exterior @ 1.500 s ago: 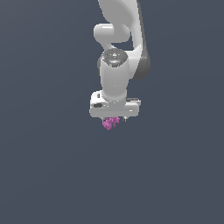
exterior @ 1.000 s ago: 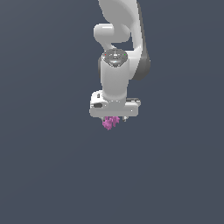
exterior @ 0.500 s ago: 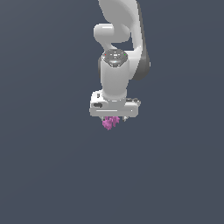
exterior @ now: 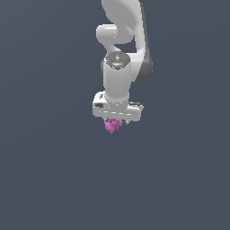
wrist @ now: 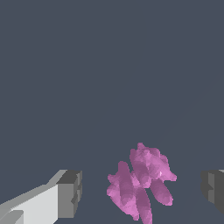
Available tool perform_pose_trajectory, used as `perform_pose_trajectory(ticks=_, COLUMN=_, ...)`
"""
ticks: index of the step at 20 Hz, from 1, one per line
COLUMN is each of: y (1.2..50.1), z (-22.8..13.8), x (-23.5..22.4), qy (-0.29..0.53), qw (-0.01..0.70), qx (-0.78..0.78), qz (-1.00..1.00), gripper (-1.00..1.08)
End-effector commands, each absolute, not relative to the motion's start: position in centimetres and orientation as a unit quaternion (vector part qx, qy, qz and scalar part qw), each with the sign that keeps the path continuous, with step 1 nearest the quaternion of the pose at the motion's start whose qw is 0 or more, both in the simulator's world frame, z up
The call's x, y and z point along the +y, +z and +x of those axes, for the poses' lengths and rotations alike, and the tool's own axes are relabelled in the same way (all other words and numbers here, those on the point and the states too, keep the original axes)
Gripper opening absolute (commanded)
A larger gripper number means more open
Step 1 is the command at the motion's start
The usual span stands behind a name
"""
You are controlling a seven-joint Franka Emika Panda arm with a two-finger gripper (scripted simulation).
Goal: Pick up the object and move it to a goal position.
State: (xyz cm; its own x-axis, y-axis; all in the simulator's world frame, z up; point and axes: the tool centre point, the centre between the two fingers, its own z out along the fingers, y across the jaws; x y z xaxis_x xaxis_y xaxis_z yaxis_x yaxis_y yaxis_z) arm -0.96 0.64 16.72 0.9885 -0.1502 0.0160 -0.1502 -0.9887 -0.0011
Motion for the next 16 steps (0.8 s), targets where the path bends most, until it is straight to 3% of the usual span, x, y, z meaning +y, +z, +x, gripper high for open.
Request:
perform_pose_trajectory(ticks=1, y=16.4, z=-1.4, x=0.6, qy=0.007, qw=0.0, qx=-0.103, qz=0.995, gripper=1.0)
perform_pose_trajectory(ticks=16, y=14.4, z=-4.7, x=-0.2, qy=0.002, qw=0.0, qx=-0.309, qz=0.951, gripper=1.0)
